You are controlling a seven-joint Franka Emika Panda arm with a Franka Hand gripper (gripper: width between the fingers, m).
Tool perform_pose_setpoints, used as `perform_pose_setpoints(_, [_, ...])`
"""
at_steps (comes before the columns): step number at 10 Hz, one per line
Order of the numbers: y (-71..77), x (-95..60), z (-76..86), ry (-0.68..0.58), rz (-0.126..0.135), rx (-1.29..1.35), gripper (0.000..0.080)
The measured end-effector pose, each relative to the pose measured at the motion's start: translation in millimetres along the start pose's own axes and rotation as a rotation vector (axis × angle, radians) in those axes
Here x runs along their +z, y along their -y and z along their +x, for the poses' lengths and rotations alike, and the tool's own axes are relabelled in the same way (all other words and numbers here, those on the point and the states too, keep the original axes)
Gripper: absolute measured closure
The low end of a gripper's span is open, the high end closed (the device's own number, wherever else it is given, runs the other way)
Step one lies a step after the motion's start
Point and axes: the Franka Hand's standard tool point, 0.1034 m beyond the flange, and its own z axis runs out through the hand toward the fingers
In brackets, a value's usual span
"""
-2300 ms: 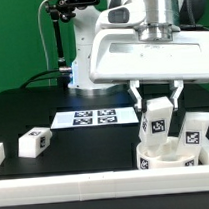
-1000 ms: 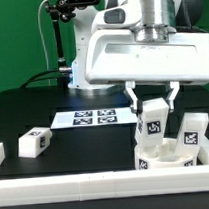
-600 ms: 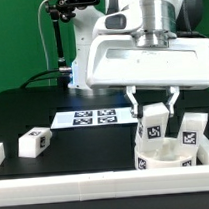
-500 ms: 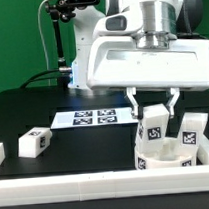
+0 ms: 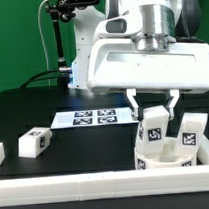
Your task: Assemble stool
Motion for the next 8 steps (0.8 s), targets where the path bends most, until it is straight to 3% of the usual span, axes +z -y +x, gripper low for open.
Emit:
perform_pose_setpoints(1, [0.0,0.1,-0.1,0.000,0.000,0.000,0.0356])
perform_pose_setpoints(2, [0.2,-0.3,0.1,0.000,0.000,0.000,0.0356])
perform_pose_setpoints(3, [0.3,-2.7,1.9,-0.001,0.002,0.000,0.0230])
perform_pose_setpoints(4, [-0.8,-7.3,5.9,-0.002,0.005,0.002,0.0166])
perform_pose_setpoints(8, [-0.9,-20.3,16.1,0.013,0.017,0.013,0.0151])
